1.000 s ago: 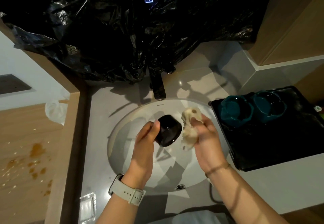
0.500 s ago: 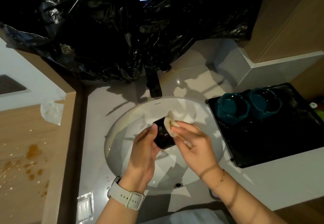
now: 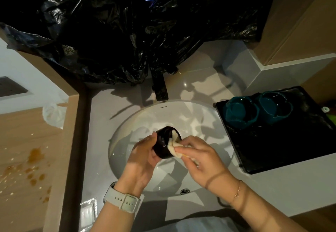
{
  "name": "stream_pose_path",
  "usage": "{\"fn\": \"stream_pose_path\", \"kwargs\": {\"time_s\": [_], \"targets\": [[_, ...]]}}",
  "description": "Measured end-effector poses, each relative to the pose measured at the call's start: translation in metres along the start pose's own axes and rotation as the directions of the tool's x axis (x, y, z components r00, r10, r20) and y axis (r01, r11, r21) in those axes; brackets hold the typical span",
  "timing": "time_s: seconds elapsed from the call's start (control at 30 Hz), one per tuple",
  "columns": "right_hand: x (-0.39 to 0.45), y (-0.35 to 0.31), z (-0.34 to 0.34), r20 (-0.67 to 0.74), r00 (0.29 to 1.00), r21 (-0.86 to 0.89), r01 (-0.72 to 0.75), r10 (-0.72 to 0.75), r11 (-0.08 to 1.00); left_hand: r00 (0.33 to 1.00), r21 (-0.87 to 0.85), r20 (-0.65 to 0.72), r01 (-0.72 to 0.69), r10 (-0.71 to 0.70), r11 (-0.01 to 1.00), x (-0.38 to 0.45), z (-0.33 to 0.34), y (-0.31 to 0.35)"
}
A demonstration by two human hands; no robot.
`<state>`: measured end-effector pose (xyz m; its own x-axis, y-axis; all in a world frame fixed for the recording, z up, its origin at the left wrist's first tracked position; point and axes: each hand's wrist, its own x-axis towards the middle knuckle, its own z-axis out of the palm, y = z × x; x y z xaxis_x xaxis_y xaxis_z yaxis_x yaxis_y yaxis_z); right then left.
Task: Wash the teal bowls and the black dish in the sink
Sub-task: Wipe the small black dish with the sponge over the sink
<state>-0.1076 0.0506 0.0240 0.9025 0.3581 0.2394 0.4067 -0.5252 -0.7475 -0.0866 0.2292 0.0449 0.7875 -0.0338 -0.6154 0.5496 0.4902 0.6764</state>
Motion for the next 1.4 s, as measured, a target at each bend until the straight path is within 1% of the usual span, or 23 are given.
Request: {"fn": "stream_pose_path", "kwargs": {"time_s": [0.1, 0.13, 0.17, 0.23, 0.3, 0.37, 0.47, 0.5, 0.57, 0.63, 0.7, 0.77, 0.83, 0.87, 0.93, 0.97, 1.03, 1.07, 1.17, 1.2, 1.3, 1.33, 1.4], "targets": [[0.005, 0.017, -0.005, -0.016, 0.996, -0.101, -0.084, 0.083, 0.991, 1.0, -0.04, 0.016, 0.02, -0.02, 0.999, -0.004, -0.003, -0.005], [0.011, 0.017, -0.005, -0.041, 0.996, -0.133, -0.088, 0.083, 0.987, 0.999, -0.044, 0.021, 0.026, -0.025, 0.999, -0.005, -0.001, -0.007], [0.019, 0.012, -0.003, -0.076, 0.995, -0.141, -0.078, 0.068, 0.987, 0.999, -0.044, 0.028, 0.029, -0.028, 0.999, -0.006, 0.001, -0.009], [0.031, -0.004, 0.001, -0.099, 0.994, -0.068, -0.061, 0.054, 0.996, 1.0, -0.044, 0.028, 0.01, -0.009, 0.999, -0.007, 0.002, -0.01], [0.026, -0.016, 0.006, -0.022, 1.0, 0.027, -0.022, 0.023, 0.999, 0.999, -0.049, 0.035, -0.028, 0.03, 0.998, -0.006, -0.005, -0.008], [0.01, -0.017, 0.006, 0.071, 0.997, 0.096, -0.026, 0.02, 0.995, 0.999, -0.042, 0.037, -0.026, 0.028, 0.999, -0.006, -0.013, -0.006], [0.002, 0.002, -0.004, 0.149, 0.981, 0.054, -0.136, 0.127, 0.989, 0.997, -0.028, 0.078, -0.002, 0.004, 1.0, -0.007, -0.019, -0.01], [0.002, 0.007, -0.008, 0.129, 0.978, 0.025, -0.166, 0.161, 0.986, 0.994, -0.033, 0.106, -0.005, 0.008, 0.999, -0.008, -0.019, -0.011], [0.005, 0.01, -0.017, -0.015, 0.977, 0.036, -0.212, 0.212, 0.977, 0.992, -0.033, 0.119, -0.036, 0.039, 0.999, -0.009, -0.017, -0.01], [0.008, 0.004, -0.021, -0.151, 0.956, 0.136, -0.231, 0.251, 0.963, 0.992, 0.025, 0.061, -0.113, 0.111, 0.993, -0.008, -0.015, -0.007], [0.012, -0.007, -0.016, -0.164, 0.952, 0.237, -0.217, 0.259, 0.947, 0.982, 0.129, -0.009, -0.187, 0.19, 0.974, -0.008, -0.011, -0.003], [0.016, -0.019, -0.005, -0.131, 0.961, 0.266, -0.202, 0.243, 0.943, 0.967, 0.243, -0.043, -0.235, 0.252, 0.941, -0.007, -0.006, -0.003], [0.023, -0.022, 0.007, -0.122, 0.975, 0.239, -0.153, 0.186, 0.959, 0.946, 0.353, -0.013, -0.299, 0.325, 0.886, -0.008, -0.002, -0.004], [0.028, -0.022, 0.01, -0.117, 0.977, 0.263, -0.141, 0.177, 0.955, 0.925, 0.417, 0.009, -0.349, 0.381, 0.839, -0.009, -0.003, -0.005], [0.04, -0.016, 0.009, -0.09, 0.968, 0.365, -0.187, 0.235, 0.912, 0.871, 0.559, 0.075, -0.439, 0.485, 0.704, -0.013, -0.008, -0.001], [0.046, -0.012, 0.006, -0.076, 0.961, 0.398, -0.215, 0.266, 0.892, 0.857, 0.607, 0.119, -0.462, 0.502, 0.647, -0.016, -0.009, 0.001], [0.053, -0.009, 0.002, -0.068, 0.959, 0.399, -0.226, 0.274, 0.889, 0.852, 0.651, 0.163, -0.472, 0.498, 0.595, -0.02, -0.008, 0.004], [0.052, -0.011, 0.003, -0.069, 0.969, 0.401, -0.192, 0.239, 0.896, 0.849, 0.662, 0.153, -0.468, 0.505, 0.586, -0.018, -0.01, 0.005], [0.043, -0.016, 0.007, -0.047, 0.999, 0.333, -0.007, 0.024, 0.943, 0.866, 0.696, 0.128, -0.426, 0.483, 0.578, -0.009, -0.013, 0.009], [0.043, -0.014, 0.007, -0.043, 0.999, 0.319, -0.003, 0.017, 0.948, 0.879, 0.723, 0.147, -0.409, 0.454, 0.557, -0.006, -0.014, 0.009], [0.054, 0.003, 0.002, -0.036, 0.968, 0.453, -0.206, 0.248, 0.867, 0.89, 0.735, 0.231, -0.424, 0.393, 0.53, -0.008, -0.011, 0.01], [0.055, 0.006, 0.001, -0.04, 0.959, 0.439, -0.235, 0.28, 0.867, 0.88, 0.727, 0.264, -0.451, 0.396, 0.518, -0.01, -0.011, 0.009], [0.05, 0.009, 0.0, -0.044, 0.966, 0.425, -0.213, 0.255, 0.88, 0.864, 0.753, 0.293, -0.472, 0.408, 0.458, -0.01, -0.012, 0.009]]}}
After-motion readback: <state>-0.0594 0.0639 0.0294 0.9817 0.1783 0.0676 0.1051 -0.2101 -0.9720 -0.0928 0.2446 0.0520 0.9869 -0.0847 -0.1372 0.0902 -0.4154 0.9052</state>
